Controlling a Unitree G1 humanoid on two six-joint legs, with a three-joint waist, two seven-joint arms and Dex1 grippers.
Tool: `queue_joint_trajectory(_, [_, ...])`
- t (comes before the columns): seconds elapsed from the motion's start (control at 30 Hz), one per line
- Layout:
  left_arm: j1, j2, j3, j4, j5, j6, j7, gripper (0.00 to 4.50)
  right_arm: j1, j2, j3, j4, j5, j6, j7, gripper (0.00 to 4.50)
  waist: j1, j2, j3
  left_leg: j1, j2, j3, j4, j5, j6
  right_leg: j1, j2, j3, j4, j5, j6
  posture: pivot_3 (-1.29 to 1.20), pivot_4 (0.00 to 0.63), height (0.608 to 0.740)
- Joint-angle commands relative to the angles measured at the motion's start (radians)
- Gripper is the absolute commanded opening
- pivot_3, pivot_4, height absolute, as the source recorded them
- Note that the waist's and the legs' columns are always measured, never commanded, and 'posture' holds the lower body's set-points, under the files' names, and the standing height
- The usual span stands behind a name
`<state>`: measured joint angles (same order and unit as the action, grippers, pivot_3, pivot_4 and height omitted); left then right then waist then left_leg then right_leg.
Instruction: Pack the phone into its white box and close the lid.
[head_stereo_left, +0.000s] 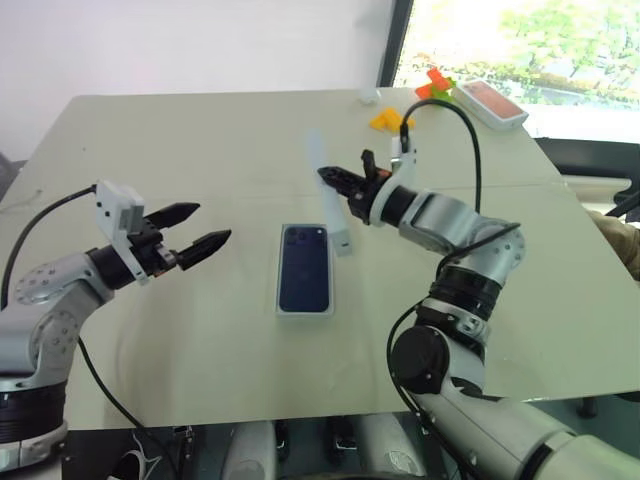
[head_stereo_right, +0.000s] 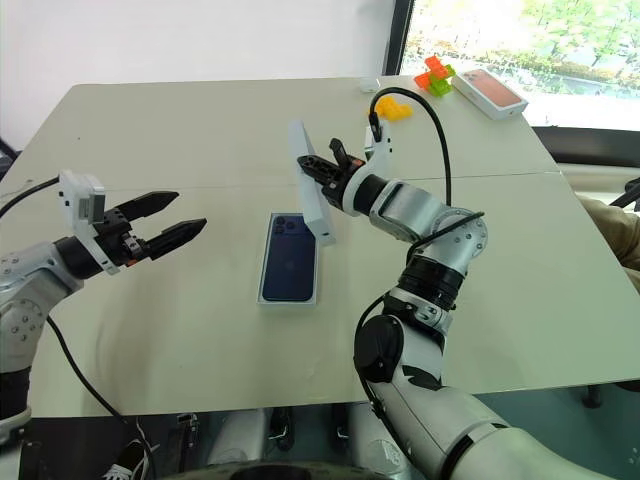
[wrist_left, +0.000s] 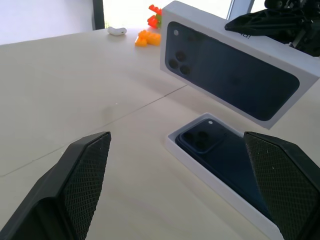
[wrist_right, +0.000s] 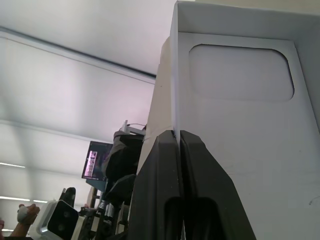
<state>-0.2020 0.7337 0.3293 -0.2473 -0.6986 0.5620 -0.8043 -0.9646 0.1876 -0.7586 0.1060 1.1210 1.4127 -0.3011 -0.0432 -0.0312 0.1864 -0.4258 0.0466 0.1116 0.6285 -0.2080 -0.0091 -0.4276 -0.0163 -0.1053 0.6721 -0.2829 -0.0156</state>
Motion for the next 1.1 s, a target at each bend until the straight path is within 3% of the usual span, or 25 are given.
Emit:
queue_joint_trajectory(0.03, [-0.019,-0.003,0.01,-0.014,-0.009,-0.009,0.0,4.5,-0.007,0.233,0.067,-0.001,0.149,-0.073,-0.074,0.08,0.0,0.0,0.0,0.0,0.0,0.0,0.0,0.0,0.0,0.0,0.0,0.0,0.0,0.0,0.0,0.0,0.15,0.737])
queue_joint_trajectory(0.43, [-0.013,-0.009,0.013,-0.01,-0.004,-0.012,0.0,4.5,0.096,0.176,0.342,0.008,0.467,-0.313,-0.251,0.08,0.0,0.0,0.0,0.0,0.0,0.0,0.0,0.0,0.0,0.0,0.0,0.0,-0.001,-0.002,0.004,0.0,0.15,0.737])
queue_joint_trajectory(0.77, [0.02,0.021,0.079,-0.005,-0.048,-0.004,-0.055,4.5,0.179,0.132,0.527,-0.01,0.587,-0.449,-0.295,0.08,-0.001,0.0,0.0,-0.001,0.0,0.0,0.0,0.0,0.0,0.0,0.0,0.0,-0.001,-0.002,0.004,0.0,0.15,0.737])
queue_joint_trajectory(1.1, [0.039,0.062,0.127,-0.005,-0.091,0.025,-0.09,4.5,0.231,0.104,0.634,-0.013,0.652,-0.546,-0.315,0.08,0.0,0.0,0.0,-0.001,0.001,0.0,0.0,0.0,0.0,0.0,0.0,0.0,-0.002,-0.002,0.004,0.0,0.15,0.737])
